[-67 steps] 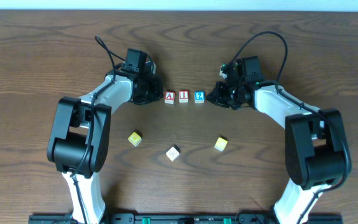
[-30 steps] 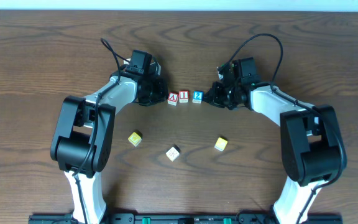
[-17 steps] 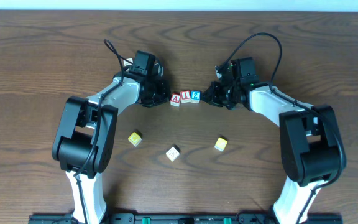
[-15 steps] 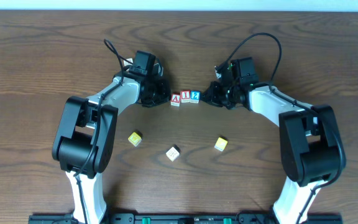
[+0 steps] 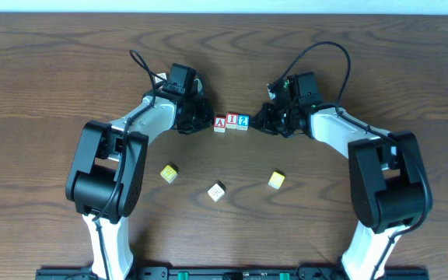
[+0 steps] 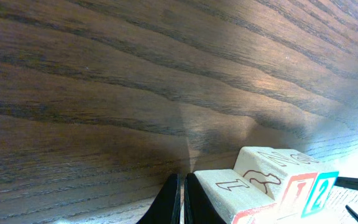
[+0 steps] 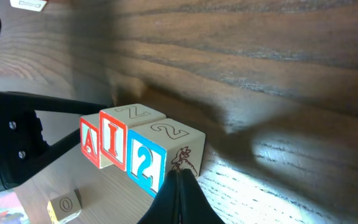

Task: Spell out Ai2

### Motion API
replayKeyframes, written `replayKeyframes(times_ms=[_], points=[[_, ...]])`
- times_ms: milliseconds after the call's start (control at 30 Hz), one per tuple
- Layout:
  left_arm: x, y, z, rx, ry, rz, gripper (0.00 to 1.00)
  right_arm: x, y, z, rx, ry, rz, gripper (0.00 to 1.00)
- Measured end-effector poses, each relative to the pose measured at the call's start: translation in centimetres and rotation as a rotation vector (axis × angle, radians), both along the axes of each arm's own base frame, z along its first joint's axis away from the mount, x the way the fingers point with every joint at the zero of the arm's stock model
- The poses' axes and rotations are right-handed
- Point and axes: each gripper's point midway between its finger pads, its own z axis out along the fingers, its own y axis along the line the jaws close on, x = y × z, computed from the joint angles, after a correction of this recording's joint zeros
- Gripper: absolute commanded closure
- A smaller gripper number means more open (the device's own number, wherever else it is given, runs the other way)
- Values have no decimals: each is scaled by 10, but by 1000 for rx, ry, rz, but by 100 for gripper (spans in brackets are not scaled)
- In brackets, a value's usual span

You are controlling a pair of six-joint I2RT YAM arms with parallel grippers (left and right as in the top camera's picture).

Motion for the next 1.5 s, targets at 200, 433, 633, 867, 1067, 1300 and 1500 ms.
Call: replayKeyframes(times_ms=[200, 433, 633, 867, 1067, 1300, 1500], points=[[0, 1, -1, 12, 1, 2, 94, -4, -1, -1, 1, 18, 3, 98], [0, 1, -1, 20, -1, 3, 94, 0, -15, -3, 0, 35, -29, 98], [0, 5, -1, 24, 9, 10, 94, -2, -17, -4, -4, 44, -27, 98], [-11, 27, -2, 67, 80, 25, 94, -5, -18, -5, -8, 50, -20, 99], [-29, 29, -2, 135, 95, -52, 94, -5, -17, -5, -5, 50, -15, 99], [-46, 18, -1, 248, 58, -180, 94, -10, -17, -6, -4, 66, -4, 98], [-54, -8, -1, 330, -27, -292, 94, -16, -17, -7, -4, 80, 16, 98]])
